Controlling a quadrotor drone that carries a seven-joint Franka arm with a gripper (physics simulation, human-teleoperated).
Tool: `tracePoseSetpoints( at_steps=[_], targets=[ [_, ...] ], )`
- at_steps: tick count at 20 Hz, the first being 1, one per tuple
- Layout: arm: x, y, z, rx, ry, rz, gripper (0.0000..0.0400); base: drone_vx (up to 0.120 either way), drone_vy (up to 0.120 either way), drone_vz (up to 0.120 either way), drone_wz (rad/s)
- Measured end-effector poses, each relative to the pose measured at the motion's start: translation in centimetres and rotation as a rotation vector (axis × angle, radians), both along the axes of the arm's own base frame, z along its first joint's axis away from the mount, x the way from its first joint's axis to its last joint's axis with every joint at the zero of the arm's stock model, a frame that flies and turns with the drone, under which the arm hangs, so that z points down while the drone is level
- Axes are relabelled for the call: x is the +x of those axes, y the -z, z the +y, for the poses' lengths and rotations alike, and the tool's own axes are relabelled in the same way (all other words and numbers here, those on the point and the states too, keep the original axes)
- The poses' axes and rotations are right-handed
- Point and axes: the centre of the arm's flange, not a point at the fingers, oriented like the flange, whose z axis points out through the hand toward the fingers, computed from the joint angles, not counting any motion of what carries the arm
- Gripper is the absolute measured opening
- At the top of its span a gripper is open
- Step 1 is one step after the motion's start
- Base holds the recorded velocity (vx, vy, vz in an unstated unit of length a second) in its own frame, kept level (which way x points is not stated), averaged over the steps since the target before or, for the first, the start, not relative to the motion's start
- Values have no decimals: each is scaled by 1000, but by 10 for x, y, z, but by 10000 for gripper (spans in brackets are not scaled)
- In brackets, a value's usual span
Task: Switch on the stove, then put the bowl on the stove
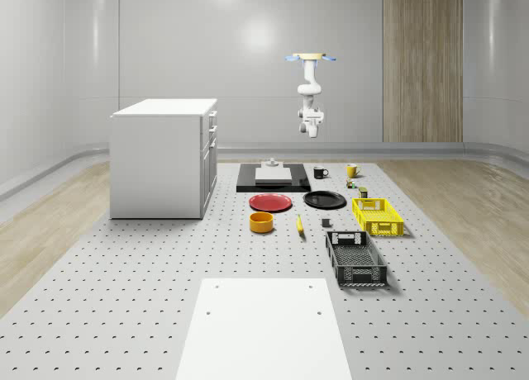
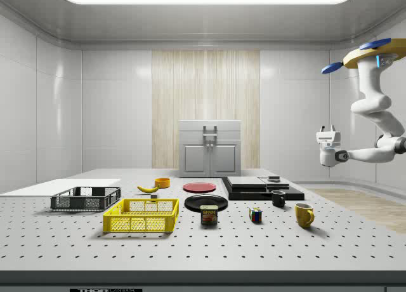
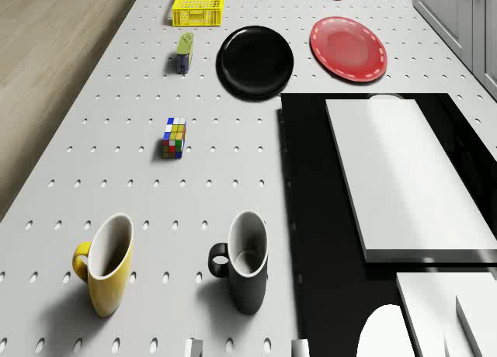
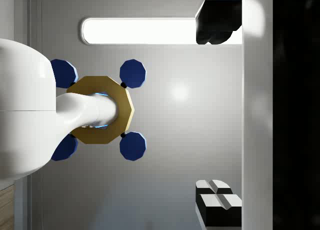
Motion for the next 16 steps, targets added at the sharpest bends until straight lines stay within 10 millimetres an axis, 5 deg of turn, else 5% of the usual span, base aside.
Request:
tracePoseSetpoints(
  at_steps=[9, 16],
  targets=[
    [-3, -61, 0, 0, 0, -7, 400, 120, -120, 0, 0],
    [-1, -85, 0, 0, 0, -13, 400, 120, -120, 0, 0]
  ],
)
